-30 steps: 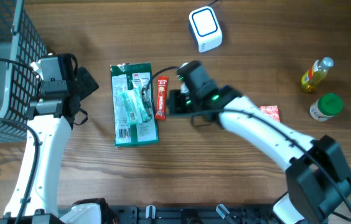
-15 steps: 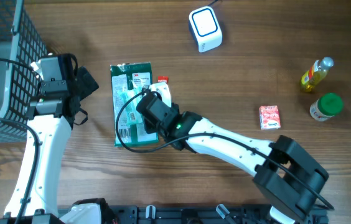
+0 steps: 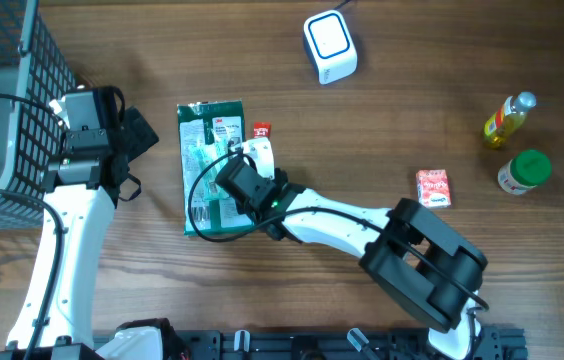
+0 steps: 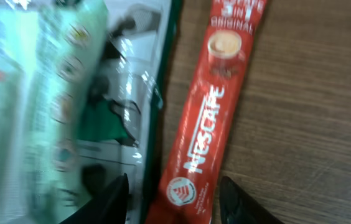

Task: Scan the item barcode
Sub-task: 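Move the right gripper over the red Nescafe stick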

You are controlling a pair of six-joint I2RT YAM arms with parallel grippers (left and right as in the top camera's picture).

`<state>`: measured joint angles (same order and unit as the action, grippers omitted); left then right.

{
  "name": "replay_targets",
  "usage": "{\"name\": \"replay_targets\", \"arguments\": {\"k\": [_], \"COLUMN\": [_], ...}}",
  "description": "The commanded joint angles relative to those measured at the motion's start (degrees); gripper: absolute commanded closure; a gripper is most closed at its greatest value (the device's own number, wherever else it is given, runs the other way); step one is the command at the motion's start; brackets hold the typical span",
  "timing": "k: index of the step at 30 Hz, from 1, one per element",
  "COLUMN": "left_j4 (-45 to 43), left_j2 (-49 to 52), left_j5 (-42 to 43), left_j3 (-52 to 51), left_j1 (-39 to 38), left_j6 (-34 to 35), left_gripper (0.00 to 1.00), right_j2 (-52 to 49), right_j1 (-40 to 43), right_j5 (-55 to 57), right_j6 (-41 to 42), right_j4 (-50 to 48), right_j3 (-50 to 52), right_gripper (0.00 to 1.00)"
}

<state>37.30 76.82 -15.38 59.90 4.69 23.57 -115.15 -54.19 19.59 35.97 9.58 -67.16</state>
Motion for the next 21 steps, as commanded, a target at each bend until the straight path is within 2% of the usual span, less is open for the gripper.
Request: {"name": "replay_targets", "arguments": {"k": [1, 12, 21], "left_j4": [0.0, 0.0, 0.0], "left_j2": [-0.3, -0.3, -0.3], "left_j5": [-0.7, -0.8, -0.7], "left_j3": [0.5, 0.5, 0.5], "left_j1": [0.3, 0.3, 0.3], "left_j6": [-0.7, -0.7, -0.7], "left_gripper": [0.00, 0.00, 0.00], "right_j2": [-1.1, 0.6, 8.1], "right_j1": [0.3, 2.1, 5.9], "right_j5": [2.2, 2.4, 0.3], "right_j6": [0.1, 0.0, 0.2], "right_j4": [0.9, 8.5, 17.1], "right_j3": [0.3, 0.3, 0.0], "right_gripper": [0.60, 0.61, 0.61]}}
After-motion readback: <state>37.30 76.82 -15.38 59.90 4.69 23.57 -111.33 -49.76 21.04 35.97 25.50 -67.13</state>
